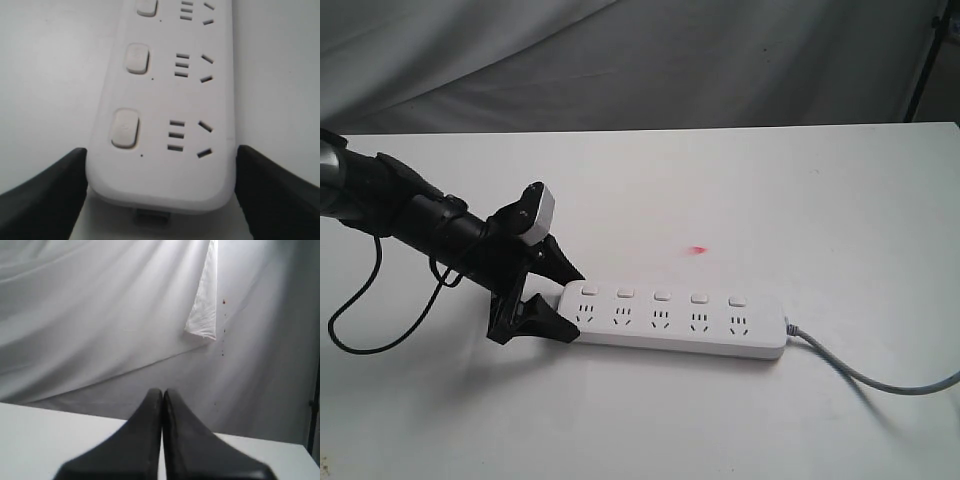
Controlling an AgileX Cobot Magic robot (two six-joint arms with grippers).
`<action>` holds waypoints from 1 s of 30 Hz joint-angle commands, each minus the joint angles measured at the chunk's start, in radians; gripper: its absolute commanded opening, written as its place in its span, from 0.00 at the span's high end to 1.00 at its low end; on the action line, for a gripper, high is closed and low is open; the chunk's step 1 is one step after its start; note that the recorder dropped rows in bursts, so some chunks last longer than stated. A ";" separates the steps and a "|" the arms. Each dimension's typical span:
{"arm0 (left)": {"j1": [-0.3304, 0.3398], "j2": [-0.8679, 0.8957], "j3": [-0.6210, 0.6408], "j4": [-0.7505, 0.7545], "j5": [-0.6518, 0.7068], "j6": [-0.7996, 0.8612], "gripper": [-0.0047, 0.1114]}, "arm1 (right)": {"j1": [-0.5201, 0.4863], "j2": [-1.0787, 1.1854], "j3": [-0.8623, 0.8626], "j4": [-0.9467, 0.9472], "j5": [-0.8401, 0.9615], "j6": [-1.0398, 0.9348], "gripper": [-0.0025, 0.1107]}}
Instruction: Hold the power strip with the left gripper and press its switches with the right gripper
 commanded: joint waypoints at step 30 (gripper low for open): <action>-0.004 -0.003 -0.006 -0.003 -0.035 0.002 0.93 | -0.007 -0.006 0.003 0.003 -0.683 0.086 0.98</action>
